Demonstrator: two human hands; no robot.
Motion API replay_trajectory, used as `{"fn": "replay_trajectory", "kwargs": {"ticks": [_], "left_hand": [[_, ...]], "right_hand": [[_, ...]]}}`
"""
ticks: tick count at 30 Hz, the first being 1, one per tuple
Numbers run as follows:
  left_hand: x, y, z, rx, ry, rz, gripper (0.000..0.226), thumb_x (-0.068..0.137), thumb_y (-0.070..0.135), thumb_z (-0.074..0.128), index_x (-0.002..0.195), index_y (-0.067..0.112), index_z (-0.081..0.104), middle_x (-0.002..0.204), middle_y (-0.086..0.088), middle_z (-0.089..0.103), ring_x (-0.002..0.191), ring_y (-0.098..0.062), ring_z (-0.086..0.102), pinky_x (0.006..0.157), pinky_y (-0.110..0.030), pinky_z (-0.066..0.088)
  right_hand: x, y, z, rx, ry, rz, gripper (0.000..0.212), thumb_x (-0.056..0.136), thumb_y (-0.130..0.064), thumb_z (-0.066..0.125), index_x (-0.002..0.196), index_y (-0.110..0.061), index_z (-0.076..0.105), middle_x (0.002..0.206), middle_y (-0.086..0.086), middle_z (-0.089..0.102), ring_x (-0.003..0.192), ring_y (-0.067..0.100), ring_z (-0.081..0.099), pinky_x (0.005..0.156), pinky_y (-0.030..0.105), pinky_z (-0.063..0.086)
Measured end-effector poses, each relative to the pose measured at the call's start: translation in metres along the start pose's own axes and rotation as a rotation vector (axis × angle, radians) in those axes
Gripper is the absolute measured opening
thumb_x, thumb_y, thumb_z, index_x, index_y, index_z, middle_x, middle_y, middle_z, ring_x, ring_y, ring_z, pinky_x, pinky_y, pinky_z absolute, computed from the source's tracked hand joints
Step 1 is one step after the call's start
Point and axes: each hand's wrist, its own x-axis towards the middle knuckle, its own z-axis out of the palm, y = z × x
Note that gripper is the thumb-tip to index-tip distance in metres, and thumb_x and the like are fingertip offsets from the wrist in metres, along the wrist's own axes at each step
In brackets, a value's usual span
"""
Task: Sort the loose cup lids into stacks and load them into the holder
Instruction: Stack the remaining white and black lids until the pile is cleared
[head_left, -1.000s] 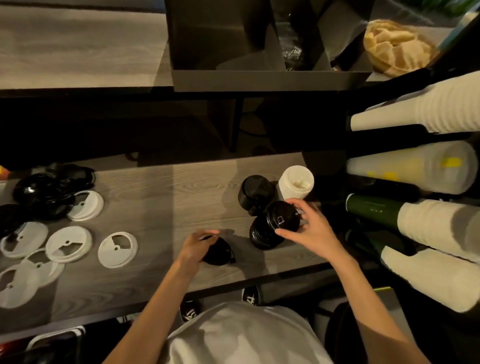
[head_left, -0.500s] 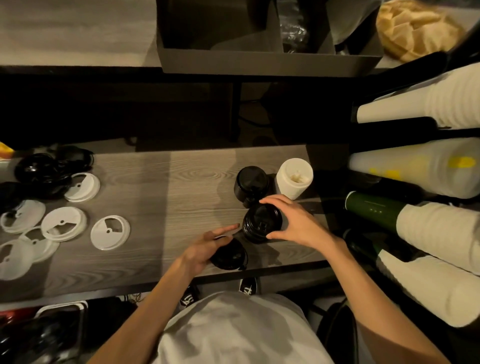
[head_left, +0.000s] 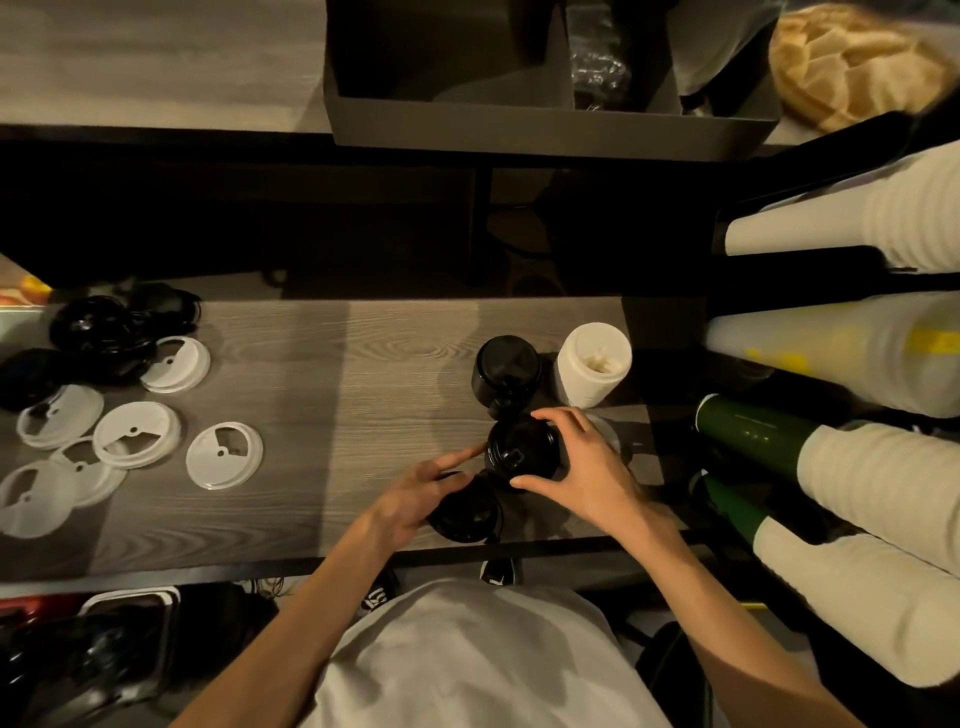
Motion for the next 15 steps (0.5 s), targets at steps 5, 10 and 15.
{"fn": "replay_trajectory", "kwargs": {"ticks": [5, 10, 15], "left_hand": [[-0.001, 0.001, 0.002, -0.003, -0.006, 0.013, 0.041, 0.102, 0.013, 0.058, 0.134, 0.037, 0.064, 0.131, -0.004, 0.070, 0.123, -0.017, 0.064, 0.113, -0.039, 0.045], [-0.004, 0.004, 0.002, 0.044, -0.002, 0.023, 0.040, 0.101, 0.018, 0.060, 0.135, 0.040, 0.063, 0.127, -0.001, 0.072, 0.121, -0.015, 0.065, 0.107, -0.034, 0.049], [-0.010, 0.016, -0.015, -0.065, 0.146, 0.103, 0.032, 0.100, 0.014, 0.061, 0.128, 0.027, 0.069, 0.121, -0.007, 0.073, 0.118, -0.022, 0.066, 0.099, -0.035, 0.054]], "right_hand": [[-0.004, 0.000, 0.009, 0.031, 0.029, 0.029, 0.082, 0.075, -0.043, 0.090, 0.143, -0.023, 0.048, 0.142, -0.005, 0.048, 0.130, 0.016, 0.051, 0.106, 0.036, 0.049], [-0.008, 0.001, 0.013, 0.041, 0.036, 0.030, 0.084, 0.076, -0.043, 0.089, 0.145, -0.024, 0.045, 0.143, -0.003, 0.050, 0.131, 0.016, 0.052, 0.108, 0.040, 0.049], [-0.008, -0.007, 0.004, 0.053, 0.086, 0.068, 0.093, 0.078, -0.052, 0.084, 0.154, -0.025, 0.038, 0.154, 0.001, 0.044, 0.141, 0.020, 0.045, 0.113, 0.039, 0.043]]}}
